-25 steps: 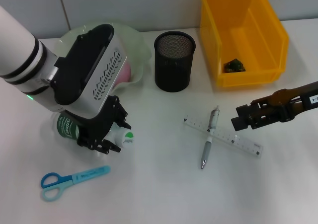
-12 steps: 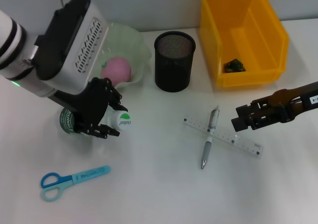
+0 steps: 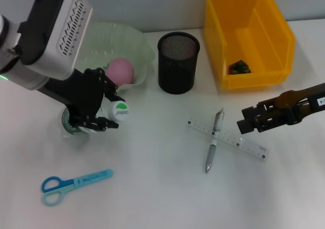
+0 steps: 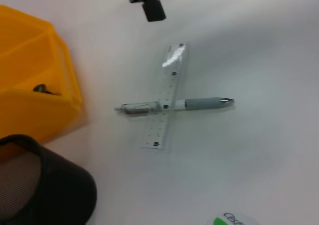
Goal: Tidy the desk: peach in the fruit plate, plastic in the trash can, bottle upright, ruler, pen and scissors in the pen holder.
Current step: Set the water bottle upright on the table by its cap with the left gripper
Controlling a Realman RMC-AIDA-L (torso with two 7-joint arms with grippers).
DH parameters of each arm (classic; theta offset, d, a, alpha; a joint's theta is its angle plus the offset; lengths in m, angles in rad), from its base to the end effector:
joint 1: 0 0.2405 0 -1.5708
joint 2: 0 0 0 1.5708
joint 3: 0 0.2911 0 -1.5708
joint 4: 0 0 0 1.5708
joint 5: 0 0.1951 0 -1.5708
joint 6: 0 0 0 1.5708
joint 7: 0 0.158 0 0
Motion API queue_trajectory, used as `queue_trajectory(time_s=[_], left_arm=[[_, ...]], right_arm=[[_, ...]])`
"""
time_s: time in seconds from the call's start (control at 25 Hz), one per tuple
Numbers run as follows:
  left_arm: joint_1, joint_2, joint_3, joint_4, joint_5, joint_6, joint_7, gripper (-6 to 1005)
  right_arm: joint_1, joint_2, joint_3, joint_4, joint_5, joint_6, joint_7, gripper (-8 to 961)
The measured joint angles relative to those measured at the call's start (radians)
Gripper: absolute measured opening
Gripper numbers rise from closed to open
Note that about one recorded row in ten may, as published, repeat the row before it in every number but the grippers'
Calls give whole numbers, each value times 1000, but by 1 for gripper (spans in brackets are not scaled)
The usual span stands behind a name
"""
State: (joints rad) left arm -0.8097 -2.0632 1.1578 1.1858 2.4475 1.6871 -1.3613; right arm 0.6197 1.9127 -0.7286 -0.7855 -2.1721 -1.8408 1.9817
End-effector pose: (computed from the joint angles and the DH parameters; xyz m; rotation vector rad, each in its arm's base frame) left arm -0.1630 0.3869 -0.0205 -2.9976 0.6798 0.3980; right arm 0.2670 0.3443 0.0407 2.8778 -1.1882 -0.3962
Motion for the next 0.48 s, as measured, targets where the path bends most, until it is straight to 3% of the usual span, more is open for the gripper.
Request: queue_trajectory(time_s=[0.48], left_arm=[[5, 2, -57, 26, 16, 13, -17, 453]], right_arm=[[0, -2, 0, 5, -1, 2, -1, 761]])
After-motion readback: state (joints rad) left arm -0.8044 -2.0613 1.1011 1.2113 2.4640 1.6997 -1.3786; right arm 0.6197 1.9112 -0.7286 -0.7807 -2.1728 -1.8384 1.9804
